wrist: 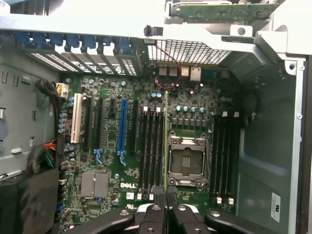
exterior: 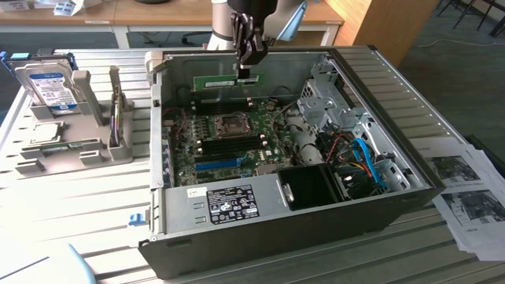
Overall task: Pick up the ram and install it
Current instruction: 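Pick up the ram and move it above insertion slot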
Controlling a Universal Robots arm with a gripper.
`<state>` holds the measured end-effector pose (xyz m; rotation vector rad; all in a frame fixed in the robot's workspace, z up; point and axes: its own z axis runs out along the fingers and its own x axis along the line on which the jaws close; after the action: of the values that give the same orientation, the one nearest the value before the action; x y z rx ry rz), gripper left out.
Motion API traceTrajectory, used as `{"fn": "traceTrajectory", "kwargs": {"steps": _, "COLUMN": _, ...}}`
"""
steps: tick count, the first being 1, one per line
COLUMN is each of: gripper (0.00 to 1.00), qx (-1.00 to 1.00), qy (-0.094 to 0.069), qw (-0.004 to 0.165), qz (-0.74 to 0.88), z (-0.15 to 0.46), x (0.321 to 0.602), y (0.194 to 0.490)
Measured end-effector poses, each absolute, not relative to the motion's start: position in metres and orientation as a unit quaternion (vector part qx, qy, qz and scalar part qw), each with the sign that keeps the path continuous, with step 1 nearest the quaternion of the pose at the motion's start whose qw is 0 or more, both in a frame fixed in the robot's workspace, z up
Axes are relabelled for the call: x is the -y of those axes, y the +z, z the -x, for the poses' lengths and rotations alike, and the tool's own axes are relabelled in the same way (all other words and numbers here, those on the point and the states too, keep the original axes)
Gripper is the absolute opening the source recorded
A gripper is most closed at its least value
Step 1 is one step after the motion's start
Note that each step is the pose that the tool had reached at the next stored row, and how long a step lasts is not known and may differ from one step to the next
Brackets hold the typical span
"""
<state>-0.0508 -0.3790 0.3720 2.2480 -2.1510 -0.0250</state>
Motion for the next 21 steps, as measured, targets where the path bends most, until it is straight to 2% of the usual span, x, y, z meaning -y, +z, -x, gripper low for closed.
{"fn": "traceTrajectory", "kwargs": {"steps": 21, "gripper": 0.11, "qx": 0.691, "qy": -0.008, "qw": 0.015, "qz": -0.722, "z": 0.051, "x": 0.379, "y": 0.344}}
